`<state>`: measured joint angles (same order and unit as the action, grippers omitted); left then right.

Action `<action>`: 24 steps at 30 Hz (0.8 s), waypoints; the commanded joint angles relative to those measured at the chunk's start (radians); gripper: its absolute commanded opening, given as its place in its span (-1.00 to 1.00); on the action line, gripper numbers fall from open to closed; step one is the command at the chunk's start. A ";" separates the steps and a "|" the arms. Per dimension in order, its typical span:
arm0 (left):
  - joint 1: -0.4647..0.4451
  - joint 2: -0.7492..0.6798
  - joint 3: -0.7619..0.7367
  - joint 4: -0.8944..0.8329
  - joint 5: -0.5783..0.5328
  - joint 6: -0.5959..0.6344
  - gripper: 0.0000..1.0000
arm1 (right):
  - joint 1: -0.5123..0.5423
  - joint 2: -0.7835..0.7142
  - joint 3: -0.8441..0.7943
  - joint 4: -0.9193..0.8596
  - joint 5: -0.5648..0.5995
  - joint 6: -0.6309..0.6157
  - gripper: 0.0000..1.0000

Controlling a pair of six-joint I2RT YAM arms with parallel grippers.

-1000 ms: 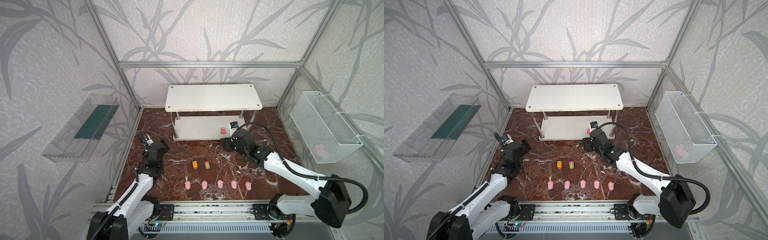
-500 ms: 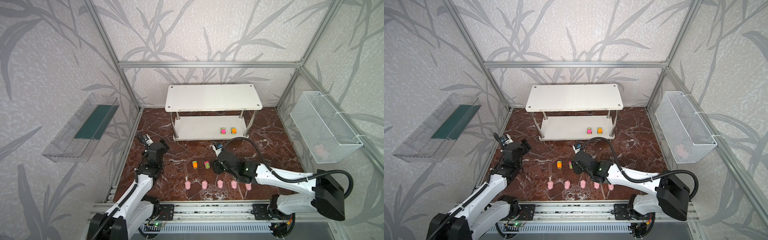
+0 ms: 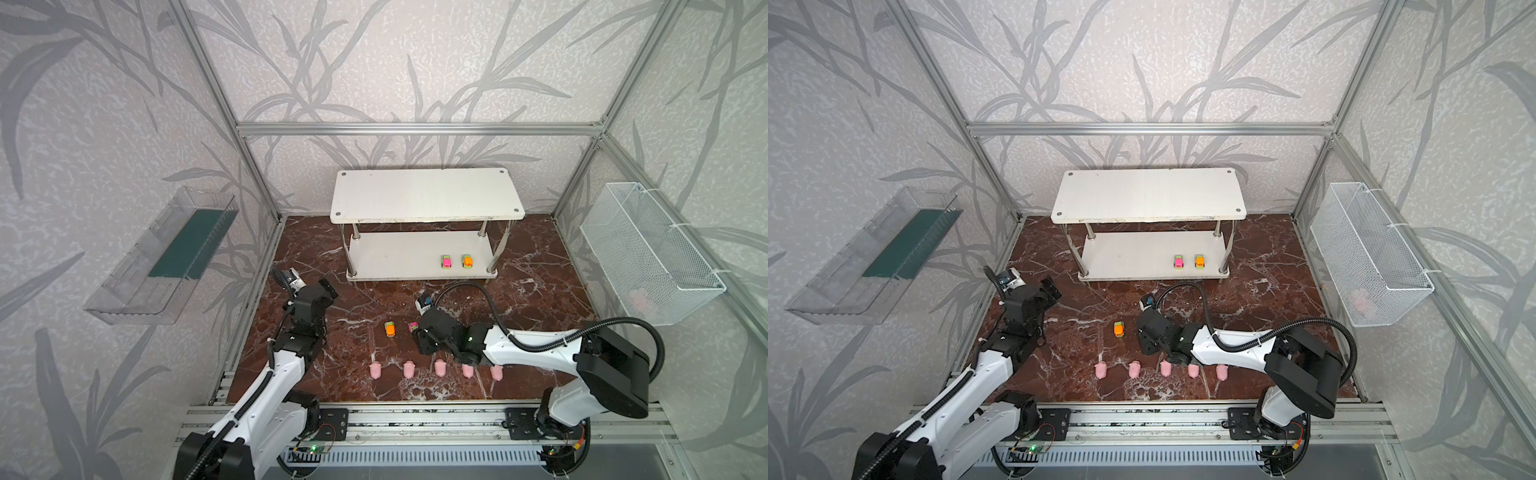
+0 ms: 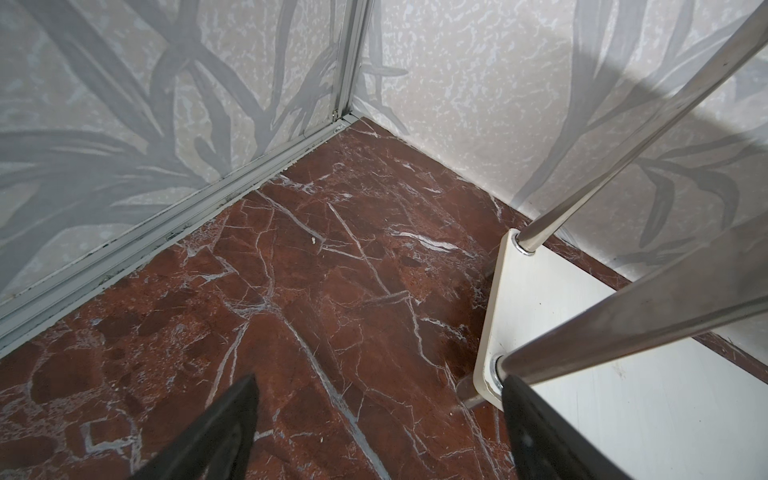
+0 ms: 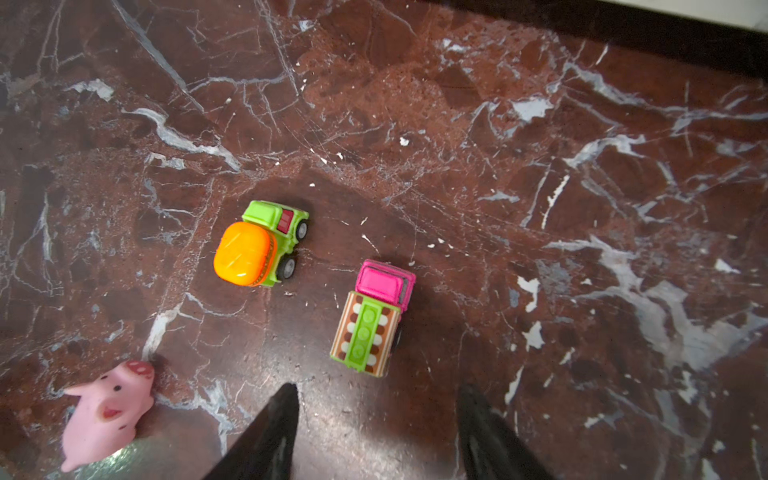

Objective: Place and organize the plastic toys onto the shelf
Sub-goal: 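Move the right gripper over the pink-cab flatbed truck on the floor, then lower the right gripper and close it on the flatbed truck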

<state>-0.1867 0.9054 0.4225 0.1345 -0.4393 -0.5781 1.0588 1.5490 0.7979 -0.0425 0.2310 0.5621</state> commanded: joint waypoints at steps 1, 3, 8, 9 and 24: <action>0.002 0.001 -0.015 -0.005 -0.008 -0.007 0.78 | 0.006 0.025 0.029 0.029 -0.020 0.020 0.25; 0.001 0.006 -0.014 -0.003 -0.008 -0.008 0.78 | 0.006 0.042 0.035 0.033 -0.018 0.019 0.25; 0.001 0.006 -0.015 -0.007 -0.010 -0.009 0.78 | 0.004 0.076 0.045 0.054 -0.017 0.025 0.25; 0.002 0.005 -0.017 -0.007 -0.010 -0.008 0.78 | 0.002 0.085 0.044 0.064 -0.018 0.028 0.25; 0.002 0.027 -0.015 0.000 -0.014 -0.006 0.78 | -0.028 0.165 0.079 0.084 -0.037 0.038 0.12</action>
<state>-0.1867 0.9241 0.4213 0.1352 -0.4397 -0.5777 1.0355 1.6958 0.8467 0.0273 0.1997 0.5983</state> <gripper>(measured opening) 0.892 0.564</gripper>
